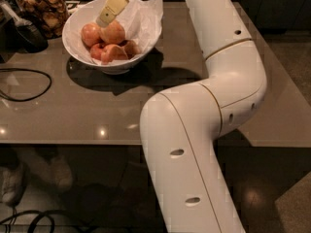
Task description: Pick apple from white bowl
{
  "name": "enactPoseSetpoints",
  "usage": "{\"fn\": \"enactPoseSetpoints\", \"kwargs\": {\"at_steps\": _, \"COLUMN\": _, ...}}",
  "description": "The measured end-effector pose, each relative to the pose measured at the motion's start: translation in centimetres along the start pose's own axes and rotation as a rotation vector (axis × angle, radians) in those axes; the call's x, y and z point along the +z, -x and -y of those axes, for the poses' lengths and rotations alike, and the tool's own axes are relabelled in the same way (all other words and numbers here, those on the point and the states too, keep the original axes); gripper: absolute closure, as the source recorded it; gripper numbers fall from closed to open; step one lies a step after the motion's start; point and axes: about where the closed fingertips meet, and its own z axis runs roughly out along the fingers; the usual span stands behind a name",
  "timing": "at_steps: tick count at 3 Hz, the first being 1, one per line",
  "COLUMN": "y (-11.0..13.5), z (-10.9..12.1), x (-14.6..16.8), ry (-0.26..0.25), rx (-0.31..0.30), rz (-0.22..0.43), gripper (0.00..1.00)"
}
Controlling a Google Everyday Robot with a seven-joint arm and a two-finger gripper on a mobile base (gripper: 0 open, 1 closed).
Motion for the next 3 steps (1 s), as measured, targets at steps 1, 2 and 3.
{"fn": "enactPoseSetpoints", "kwargs": {"at_steps": 1, "y": -0.19, "z": 0.0, "x": 0.84, "ry": 0.005, "rx": -0.001, "rz": -0.016, "gripper": 0.08}}
{"fn": "enactPoseSetpoints", "kwargs": {"at_steps": 2, "y": -0.49, "z": 0.09, "x": 1.38, "ry": 0.007, "rx": 0.002, "rz": -0.03, "gripper": 0.1}}
{"fn": "enactPoseSetpoints", "kwargs": {"at_steps": 3, "y": -0.96, "z": 0.31, "x": 1.8, "ry": 0.004, "rx": 0.009, "rz": -0.046, "gripper": 0.09}}
